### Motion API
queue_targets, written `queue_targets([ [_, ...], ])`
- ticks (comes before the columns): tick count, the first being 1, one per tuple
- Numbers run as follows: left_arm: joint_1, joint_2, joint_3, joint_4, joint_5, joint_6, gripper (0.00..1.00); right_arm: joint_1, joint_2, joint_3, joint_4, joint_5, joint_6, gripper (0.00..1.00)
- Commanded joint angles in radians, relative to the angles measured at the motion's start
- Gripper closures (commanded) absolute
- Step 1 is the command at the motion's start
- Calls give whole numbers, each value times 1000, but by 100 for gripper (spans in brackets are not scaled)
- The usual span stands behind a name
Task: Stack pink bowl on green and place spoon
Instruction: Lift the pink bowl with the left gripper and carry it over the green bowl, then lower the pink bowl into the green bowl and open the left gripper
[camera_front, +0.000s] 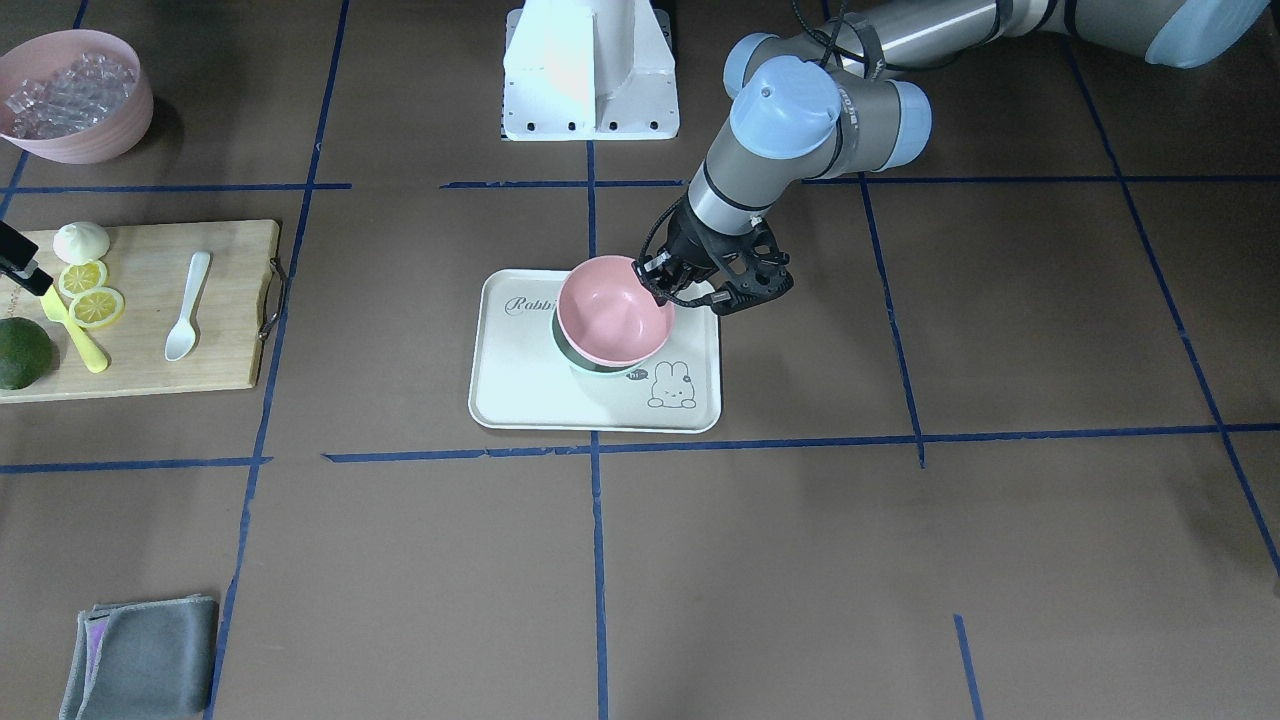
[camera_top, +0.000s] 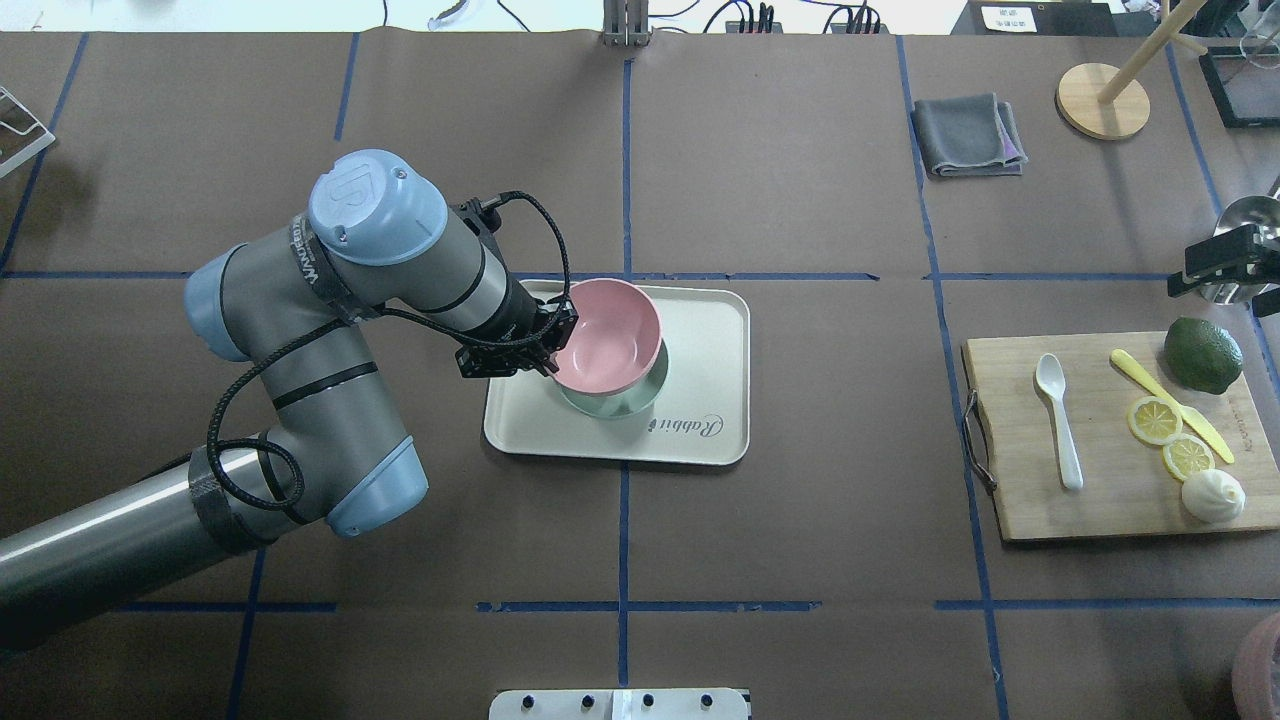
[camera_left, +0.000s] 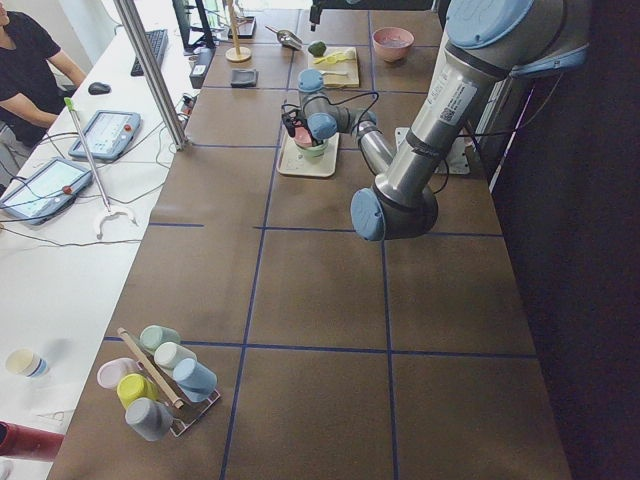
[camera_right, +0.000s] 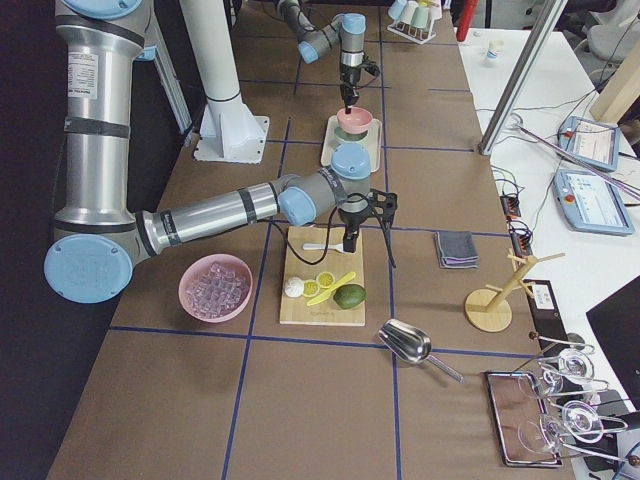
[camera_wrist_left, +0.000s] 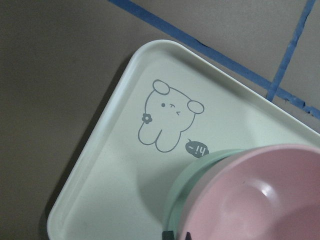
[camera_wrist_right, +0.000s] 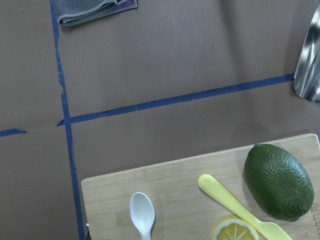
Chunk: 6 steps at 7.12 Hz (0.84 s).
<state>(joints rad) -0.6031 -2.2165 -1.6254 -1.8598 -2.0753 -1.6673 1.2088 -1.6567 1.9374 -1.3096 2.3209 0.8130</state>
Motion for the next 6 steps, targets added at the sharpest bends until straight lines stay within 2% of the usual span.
queue_targets([
  [1,2,-12,1,-1,0,-3,98,0,0,0,0,0,0,0],
  [2,2,-12,10,-1,0,-2,80,0,0,0,0,0,0,0],
  [3,3,-15,36,-31,1,0,1,0,0,2,0,0,0,0],
  [4,2,-3,38,-83,1,0,0,0,2,2,0,0,0,0],
  [6,-9,0,29,-78,3,4,0,0,0,3,0,2,0,0],
])
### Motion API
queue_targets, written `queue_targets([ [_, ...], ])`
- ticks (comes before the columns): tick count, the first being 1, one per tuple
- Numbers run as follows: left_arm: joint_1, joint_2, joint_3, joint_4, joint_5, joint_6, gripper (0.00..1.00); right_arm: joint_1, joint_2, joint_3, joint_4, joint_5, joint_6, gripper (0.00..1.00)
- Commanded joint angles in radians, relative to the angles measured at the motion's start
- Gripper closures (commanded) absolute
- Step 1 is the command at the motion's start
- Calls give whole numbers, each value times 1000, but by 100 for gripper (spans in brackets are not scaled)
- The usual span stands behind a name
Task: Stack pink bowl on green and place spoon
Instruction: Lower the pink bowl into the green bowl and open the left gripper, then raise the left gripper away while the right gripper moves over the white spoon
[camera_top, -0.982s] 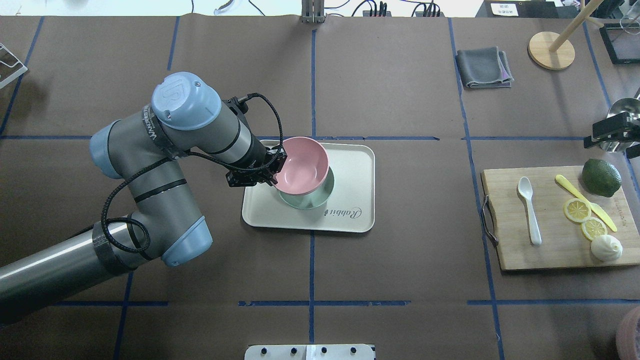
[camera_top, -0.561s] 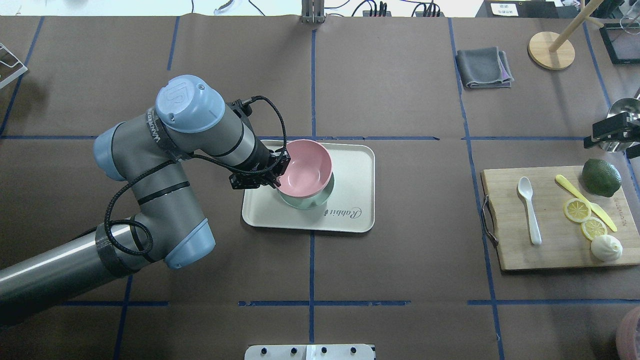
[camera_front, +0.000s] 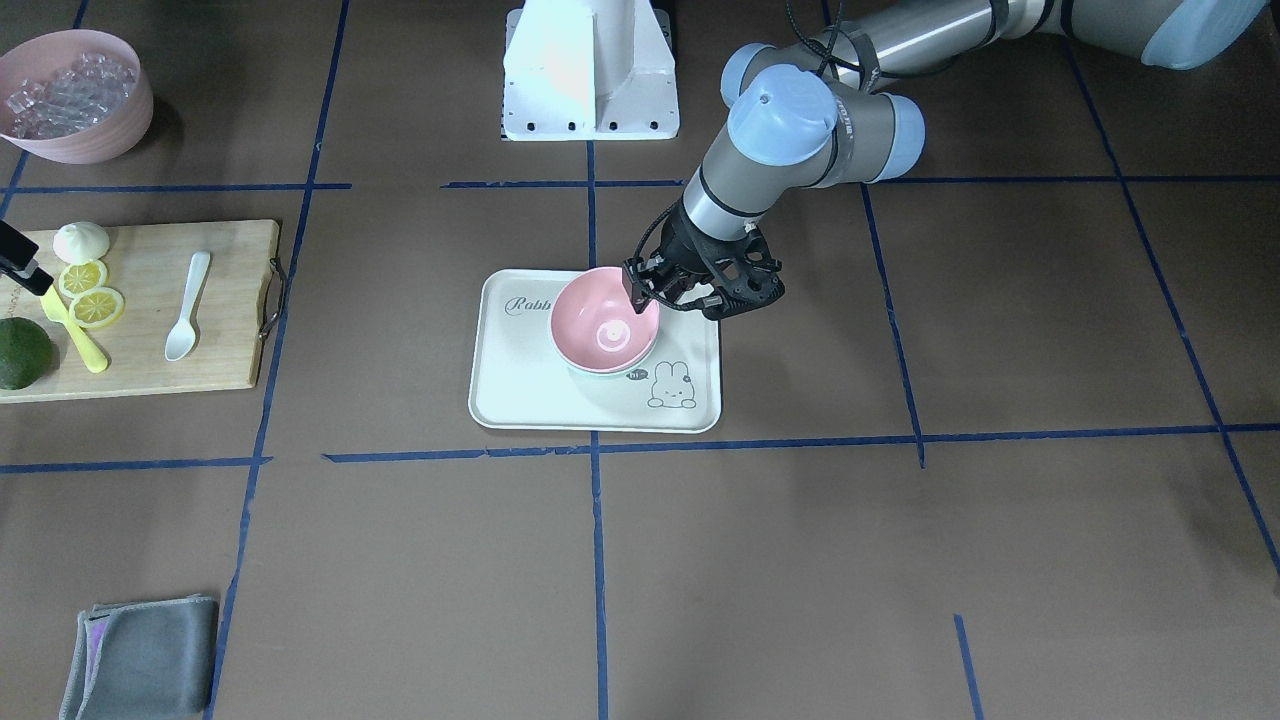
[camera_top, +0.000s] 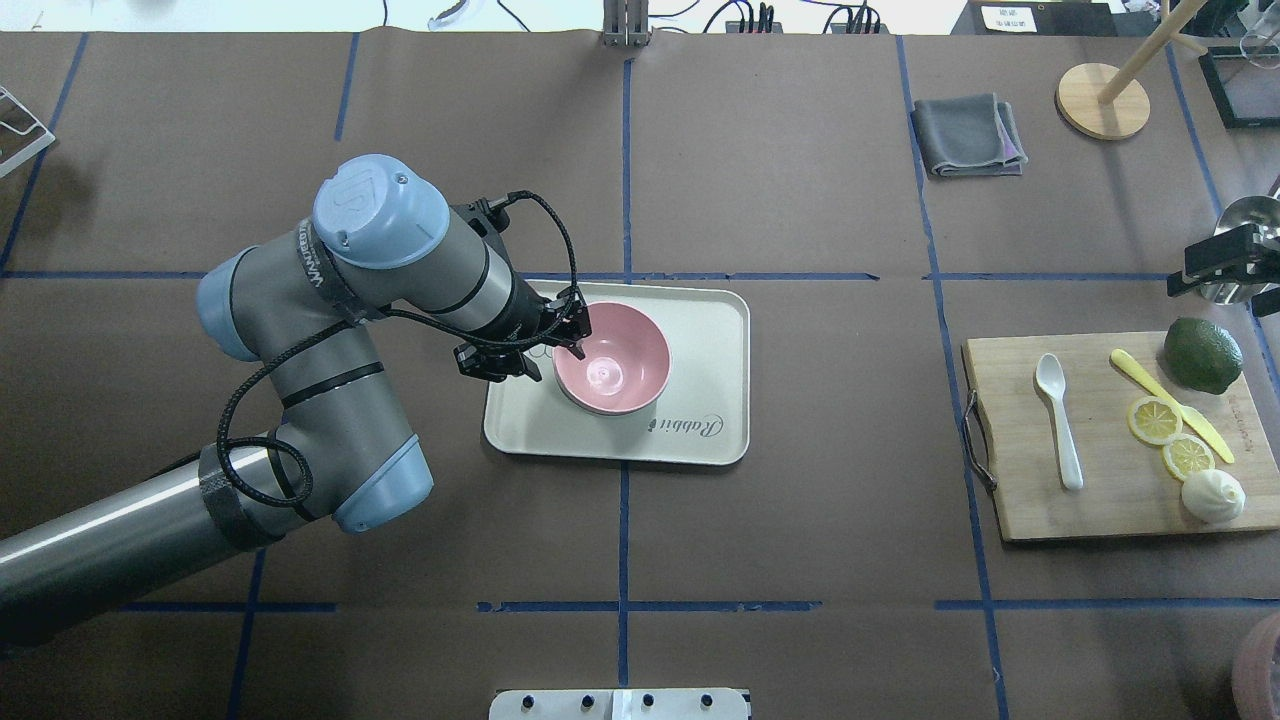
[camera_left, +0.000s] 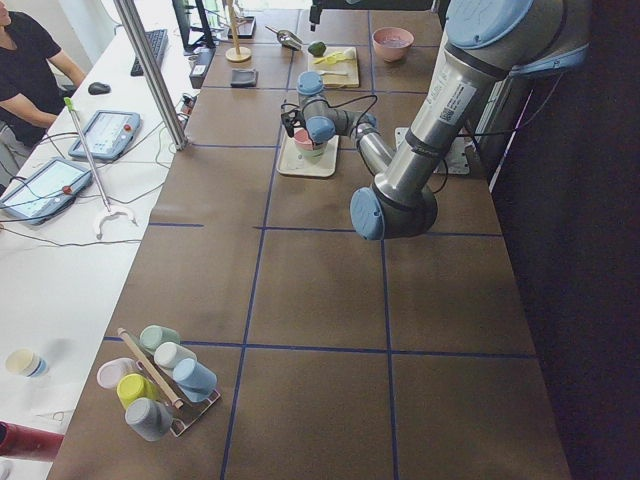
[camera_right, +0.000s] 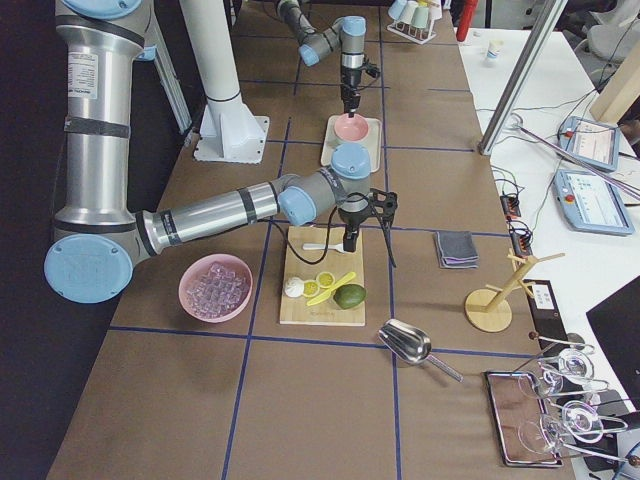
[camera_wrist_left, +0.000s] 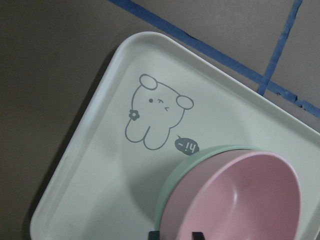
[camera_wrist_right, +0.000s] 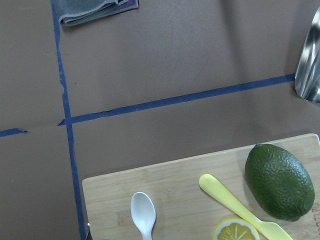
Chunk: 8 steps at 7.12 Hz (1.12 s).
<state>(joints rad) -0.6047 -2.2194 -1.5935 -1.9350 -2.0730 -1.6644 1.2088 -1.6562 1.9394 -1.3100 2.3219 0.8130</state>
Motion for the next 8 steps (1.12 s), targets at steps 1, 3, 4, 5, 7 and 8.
queue_targets([
  [1,-33,9,-13,5,-9,3,0,-2,0,0,0,-1,2,0],
  [3,-155,58,-119,159,-144,114,0,-119,0,3,9,-111,78,0],
  [4,-211,79,-213,283,-191,206,0,-202,0,3,40,-175,122,0],
  [5,-239,113,-294,385,-193,304,0,-265,-10,1,55,-206,156,0],
  [7,-288,161,-382,502,-193,453,0,-397,-4,-11,63,-300,234,0],
  [8,-302,185,-399,504,-193,478,0,-432,1,-14,63,-306,259,0],
])
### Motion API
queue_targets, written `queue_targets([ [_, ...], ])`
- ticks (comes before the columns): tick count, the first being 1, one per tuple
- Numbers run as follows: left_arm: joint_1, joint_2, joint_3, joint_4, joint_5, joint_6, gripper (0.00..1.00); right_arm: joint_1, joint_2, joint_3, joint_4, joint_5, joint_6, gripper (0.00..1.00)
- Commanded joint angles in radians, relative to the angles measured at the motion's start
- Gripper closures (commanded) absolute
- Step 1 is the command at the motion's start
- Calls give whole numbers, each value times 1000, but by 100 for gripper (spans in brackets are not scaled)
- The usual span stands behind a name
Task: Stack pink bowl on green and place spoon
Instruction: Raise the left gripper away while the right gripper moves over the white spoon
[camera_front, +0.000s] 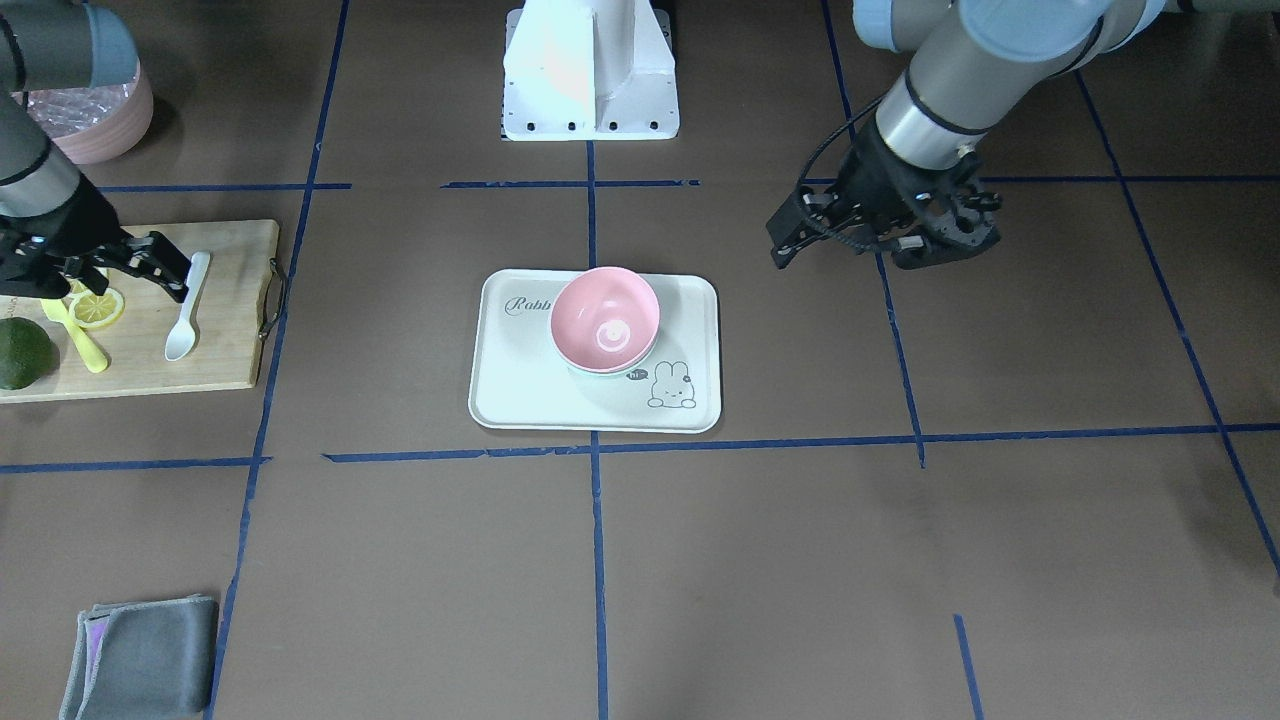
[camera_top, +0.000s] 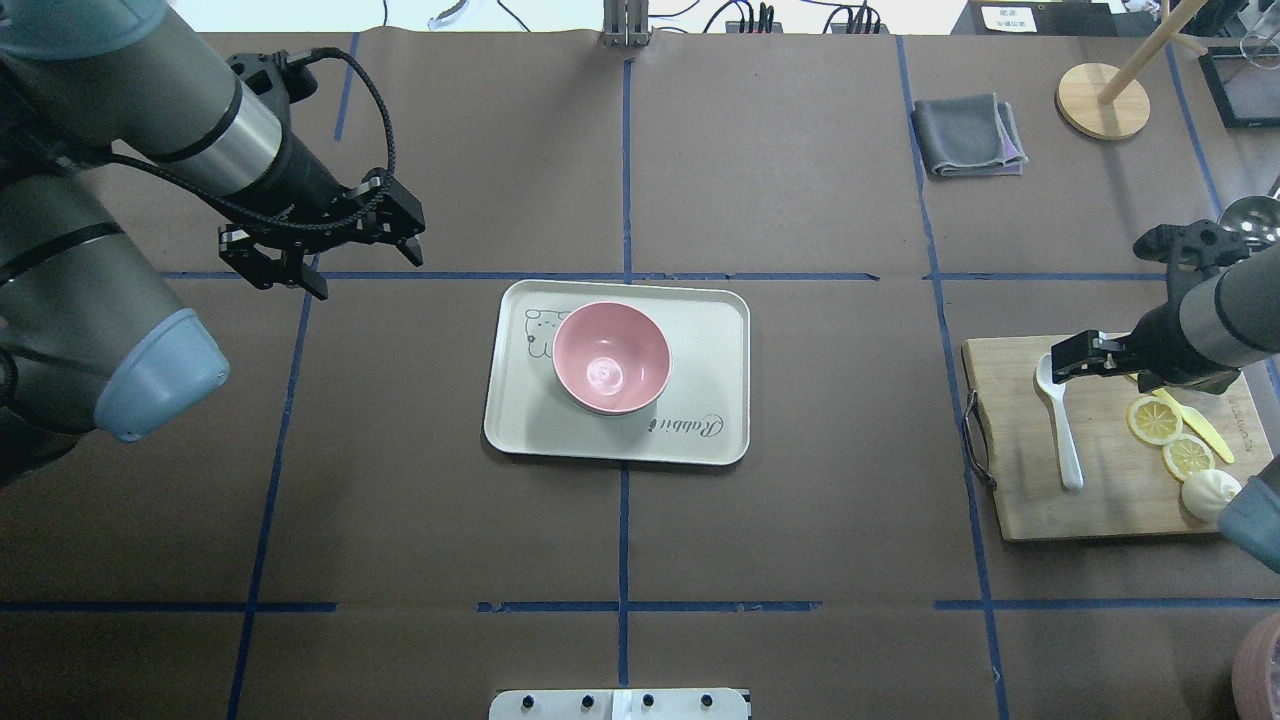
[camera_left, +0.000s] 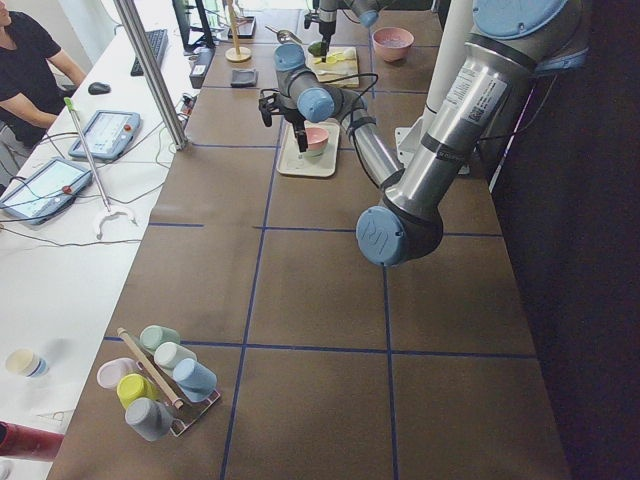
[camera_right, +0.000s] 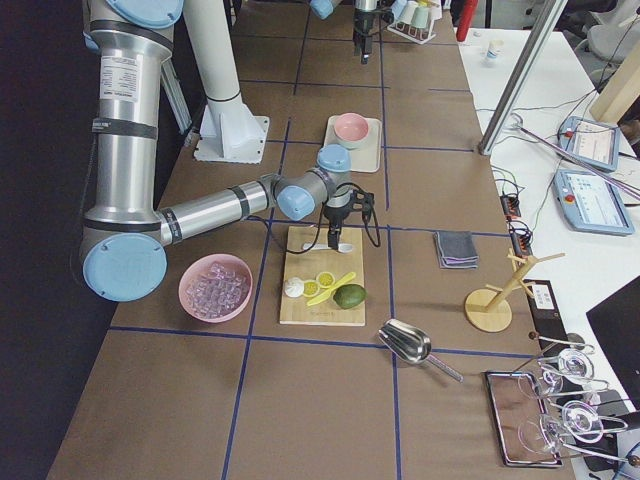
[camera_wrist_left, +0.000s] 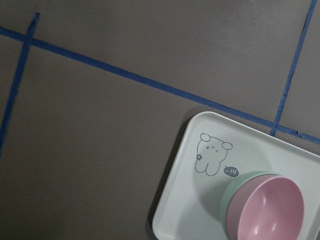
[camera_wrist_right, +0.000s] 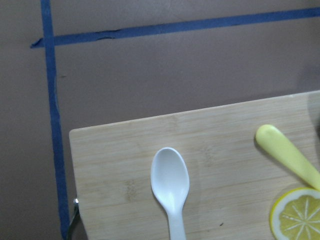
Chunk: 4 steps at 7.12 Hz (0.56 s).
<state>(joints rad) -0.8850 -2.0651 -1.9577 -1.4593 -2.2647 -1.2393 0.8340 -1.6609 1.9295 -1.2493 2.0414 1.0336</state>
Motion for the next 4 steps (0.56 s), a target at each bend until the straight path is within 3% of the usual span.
queue_targets([
  [1,-22,31,-35,28,1,54,0,-67,6,-24,2,-27,37,1],
  [4,-22,33,-36,28,1,55,0,-67,7,-55,-1,-21,-93,1],
])
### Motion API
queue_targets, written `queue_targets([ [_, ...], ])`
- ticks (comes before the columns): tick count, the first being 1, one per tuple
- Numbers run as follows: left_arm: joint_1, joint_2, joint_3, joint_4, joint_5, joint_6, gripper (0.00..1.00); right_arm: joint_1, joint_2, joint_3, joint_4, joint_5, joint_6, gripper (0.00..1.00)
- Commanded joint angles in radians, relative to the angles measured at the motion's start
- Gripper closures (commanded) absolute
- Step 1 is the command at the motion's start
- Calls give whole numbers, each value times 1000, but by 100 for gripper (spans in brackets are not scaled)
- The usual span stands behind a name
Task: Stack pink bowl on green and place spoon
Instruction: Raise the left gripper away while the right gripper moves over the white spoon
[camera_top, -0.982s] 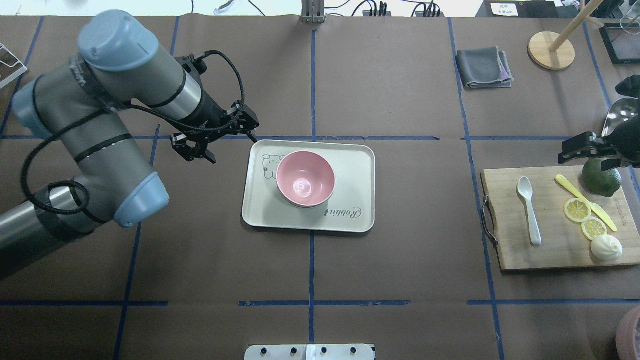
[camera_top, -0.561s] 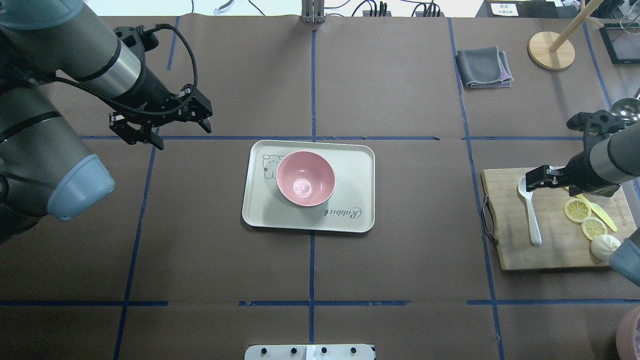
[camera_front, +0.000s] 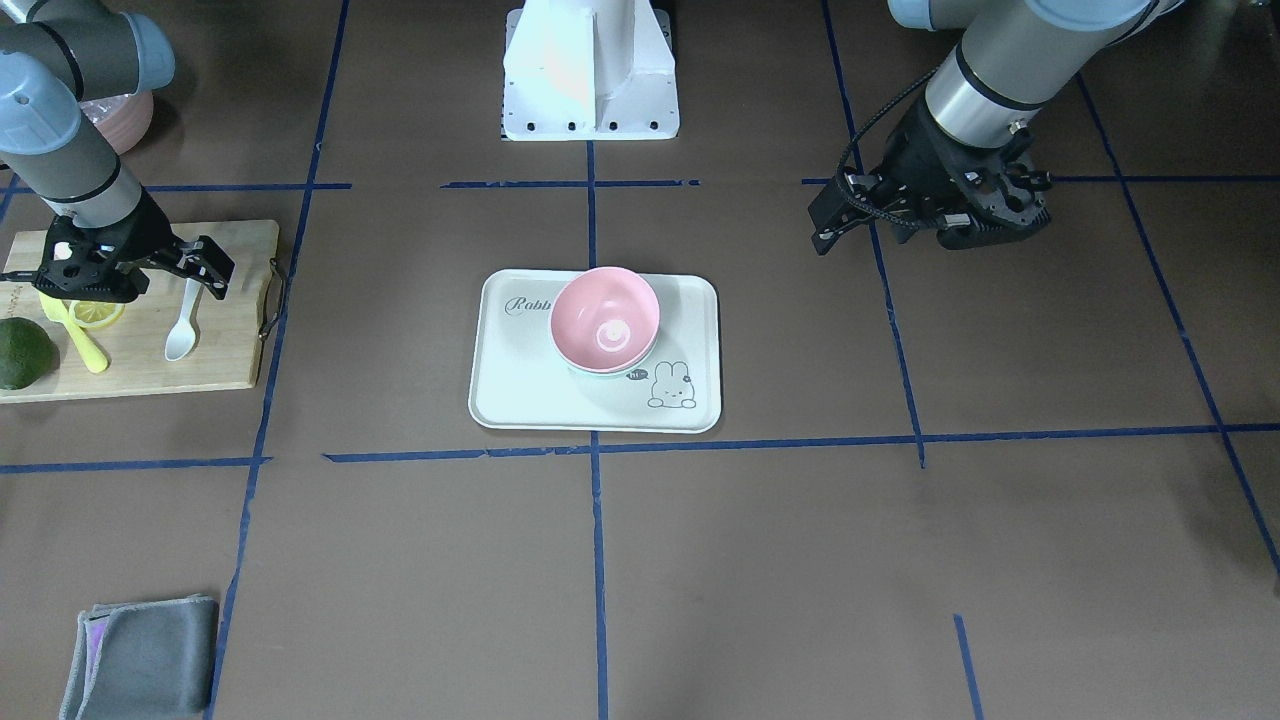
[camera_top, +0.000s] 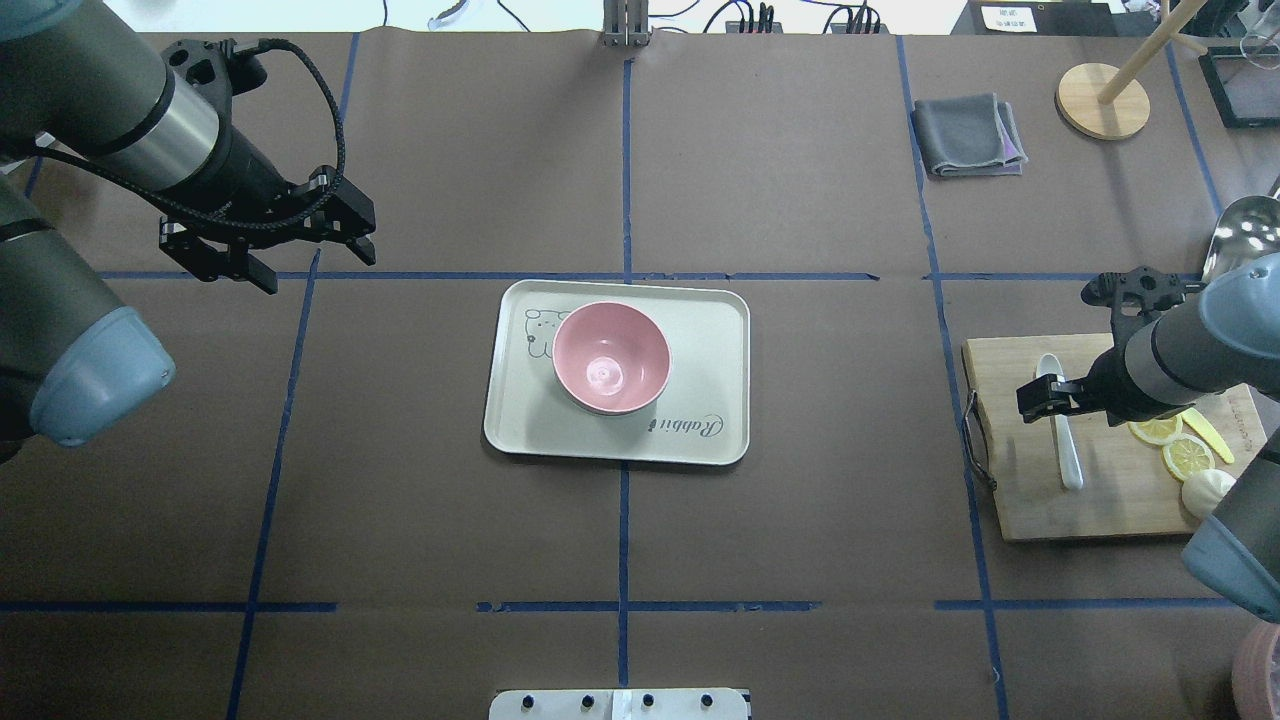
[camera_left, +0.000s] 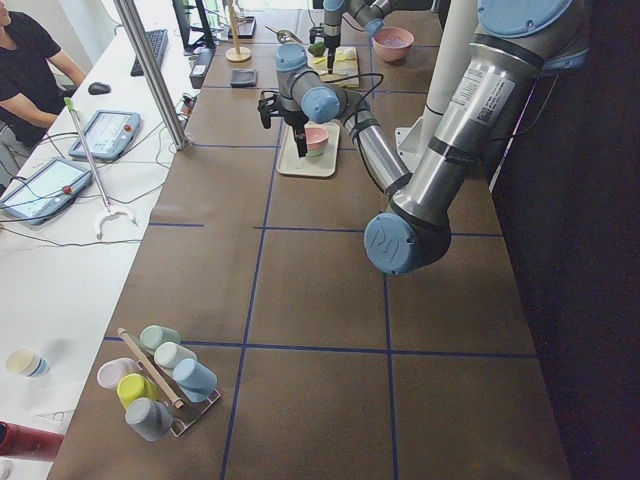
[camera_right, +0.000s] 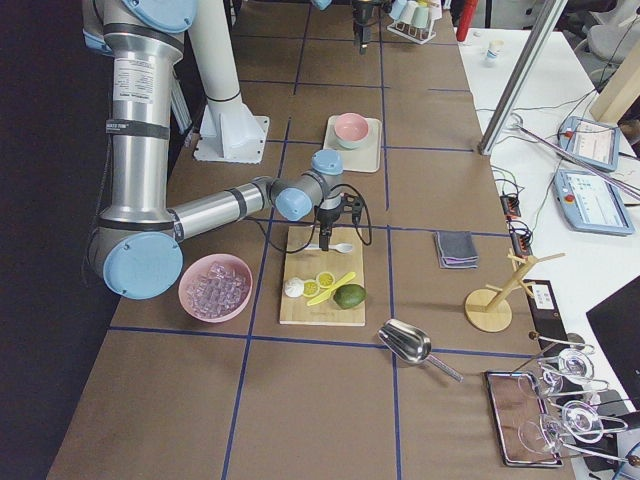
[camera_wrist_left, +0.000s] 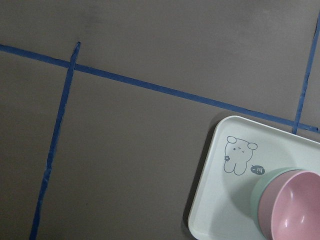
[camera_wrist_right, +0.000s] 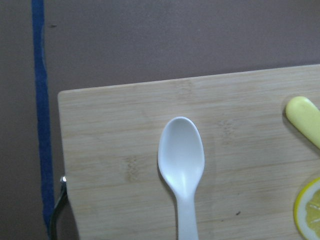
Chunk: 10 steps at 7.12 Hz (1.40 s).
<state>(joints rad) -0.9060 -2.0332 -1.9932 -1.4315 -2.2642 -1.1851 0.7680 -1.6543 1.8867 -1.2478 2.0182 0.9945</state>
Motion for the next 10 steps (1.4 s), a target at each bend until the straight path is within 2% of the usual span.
queue_targets([
  [1,-1,1,-1,0,0,1,0,-3,19,-35,-2,2,-51,1],
  [5,-1,1,-12,0,0,1,0,-1,36,-54,-2,23,-45,3],
  [6,-2,1,-10,0,0,1,0,5,36,-52,-1,37,-45,26],
  [7,-4,1,-10,0,2,1,0,17,36,-52,-1,53,-48,55],
  [8,-4,1,-12,0,2,2,0,19,30,-52,-1,59,-51,63],
  [10,-4,-1,-12,0,0,1,0,22,22,-55,-2,59,-54,63],
])
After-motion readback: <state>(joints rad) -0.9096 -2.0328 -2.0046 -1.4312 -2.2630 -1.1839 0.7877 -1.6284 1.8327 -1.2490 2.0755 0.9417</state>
